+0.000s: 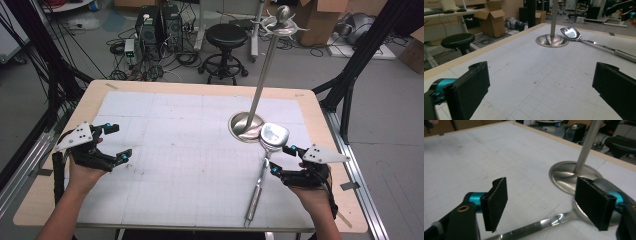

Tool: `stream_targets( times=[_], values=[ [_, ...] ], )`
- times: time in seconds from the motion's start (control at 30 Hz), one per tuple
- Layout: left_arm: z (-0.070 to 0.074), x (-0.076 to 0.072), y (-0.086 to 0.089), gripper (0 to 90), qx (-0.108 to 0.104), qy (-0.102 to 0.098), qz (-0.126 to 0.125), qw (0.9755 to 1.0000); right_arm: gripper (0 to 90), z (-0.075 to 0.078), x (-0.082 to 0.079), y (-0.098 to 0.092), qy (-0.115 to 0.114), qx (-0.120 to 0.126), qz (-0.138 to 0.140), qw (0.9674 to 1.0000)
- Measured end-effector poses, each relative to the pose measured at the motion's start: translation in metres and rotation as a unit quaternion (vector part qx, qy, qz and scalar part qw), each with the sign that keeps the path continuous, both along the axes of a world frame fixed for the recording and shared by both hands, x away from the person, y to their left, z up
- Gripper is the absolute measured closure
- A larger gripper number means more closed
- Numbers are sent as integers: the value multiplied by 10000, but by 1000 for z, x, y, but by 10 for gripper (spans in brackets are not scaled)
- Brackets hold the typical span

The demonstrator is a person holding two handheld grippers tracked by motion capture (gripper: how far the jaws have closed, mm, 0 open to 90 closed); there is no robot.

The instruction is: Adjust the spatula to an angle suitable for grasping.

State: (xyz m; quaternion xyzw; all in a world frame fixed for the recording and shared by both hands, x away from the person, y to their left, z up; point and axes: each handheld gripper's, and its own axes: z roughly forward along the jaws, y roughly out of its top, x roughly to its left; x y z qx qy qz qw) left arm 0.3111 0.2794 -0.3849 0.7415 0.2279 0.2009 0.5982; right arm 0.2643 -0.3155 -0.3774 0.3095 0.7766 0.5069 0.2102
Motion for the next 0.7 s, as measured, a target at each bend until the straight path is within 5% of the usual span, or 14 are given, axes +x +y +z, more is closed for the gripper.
stream_targets(
  times=[0.4, 0.5, 0.7],
  values=[
    [0, 1, 2, 17, -45, -15, 39, 10000, 585, -4, -17, -1, 455, -311, 463, 9974],
    [-1, 2, 1, 17, -12, -14, 43, 10000, 647, -7, -19, 4, 669, -682, 665, 9932],
    [0, 2, 2, 17, -36, -24, 63, 10000, 688, -10, -21, 12, 843, -985, 715, 9890]
  ],
)
